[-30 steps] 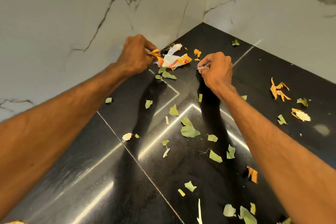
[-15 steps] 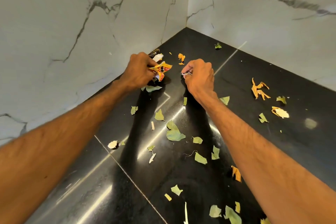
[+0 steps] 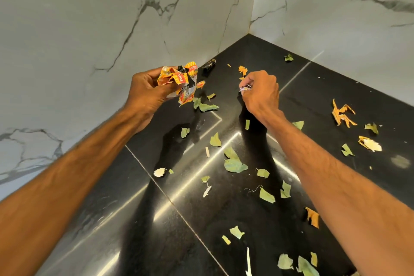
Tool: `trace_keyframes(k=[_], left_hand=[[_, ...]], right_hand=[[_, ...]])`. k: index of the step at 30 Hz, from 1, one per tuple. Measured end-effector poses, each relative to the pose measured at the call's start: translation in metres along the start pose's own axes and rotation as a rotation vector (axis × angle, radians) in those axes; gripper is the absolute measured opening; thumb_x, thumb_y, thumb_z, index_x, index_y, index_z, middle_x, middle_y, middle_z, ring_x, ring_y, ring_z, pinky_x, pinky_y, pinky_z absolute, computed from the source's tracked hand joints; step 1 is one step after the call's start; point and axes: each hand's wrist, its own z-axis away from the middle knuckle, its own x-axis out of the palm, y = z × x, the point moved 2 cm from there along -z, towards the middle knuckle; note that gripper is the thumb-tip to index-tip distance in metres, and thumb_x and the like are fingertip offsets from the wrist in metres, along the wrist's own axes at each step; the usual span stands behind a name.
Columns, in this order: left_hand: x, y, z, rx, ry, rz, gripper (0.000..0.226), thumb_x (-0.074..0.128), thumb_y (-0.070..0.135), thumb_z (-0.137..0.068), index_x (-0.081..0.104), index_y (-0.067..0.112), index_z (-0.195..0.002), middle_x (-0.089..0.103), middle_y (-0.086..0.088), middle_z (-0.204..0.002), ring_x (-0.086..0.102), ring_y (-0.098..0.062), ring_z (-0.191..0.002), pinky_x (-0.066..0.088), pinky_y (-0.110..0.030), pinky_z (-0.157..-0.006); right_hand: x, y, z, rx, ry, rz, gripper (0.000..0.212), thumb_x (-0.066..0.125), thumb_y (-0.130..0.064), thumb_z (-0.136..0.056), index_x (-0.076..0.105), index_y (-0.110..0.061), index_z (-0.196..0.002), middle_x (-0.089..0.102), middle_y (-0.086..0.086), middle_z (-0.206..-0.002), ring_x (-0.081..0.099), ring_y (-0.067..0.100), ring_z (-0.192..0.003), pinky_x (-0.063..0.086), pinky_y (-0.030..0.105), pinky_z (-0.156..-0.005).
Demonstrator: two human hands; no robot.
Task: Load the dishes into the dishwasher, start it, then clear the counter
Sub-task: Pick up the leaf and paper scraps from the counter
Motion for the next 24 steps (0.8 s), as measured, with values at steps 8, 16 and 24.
trace_keyframes(k=[8,16,24], left_hand=[[-0.017,-0.014,0.010,-0.049,0.028,0.003,0.028,0.077,0.016,-0.082,0.073,0.014,-0.110,0.078,0.005,-0.099,0.074,-0.016,-0.097,0.061,-0.030,-0.080],[-0.025,-0.008,0.009,-0.097,0.025,0.096,0.041,0.079,0.023,-0.070,0.074,0.009,-0.108,0.077,-0.003,-0.106,0.073,-0.018,-0.099,0.060,-0.037,-0.086],[-0.034,-0.011,0.006,-0.110,0.014,0.079,0.024,0.075,0.016,-0.080,0.074,0.015,-0.104,0.077,0.002,-0.103,0.073,-0.016,-0.098,0.061,-0.035,-0.083]], right_hand=[[0.032,-0.027,-0.007,-0.037,-0.009,-0.274,0.036,0.082,-0.013,-0.079,0.070,-0.019,-0.112,0.067,-0.001,-0.110,0.064,0.012,-0.097,0.058,0.030,-0.084],[0.055,-0.068,-0.040,-0.102,-0.155,-0.142,0.069,0.080,-0.007,-0.079,0.050,-0.013,-0.141,0.046,0.010,-0.139,0.050,0.025,-0.124,0.043,0.024,-0.093],[0.085,-0.090,-0.046,-0.289,-0.284,0.214,0.017,0.065,-0.001,-0.088,0.067,-0.003,-0.104,0.063,0.018,-0.114,0.061,0.040,-0.108,0.050,0.039,-0.079]])
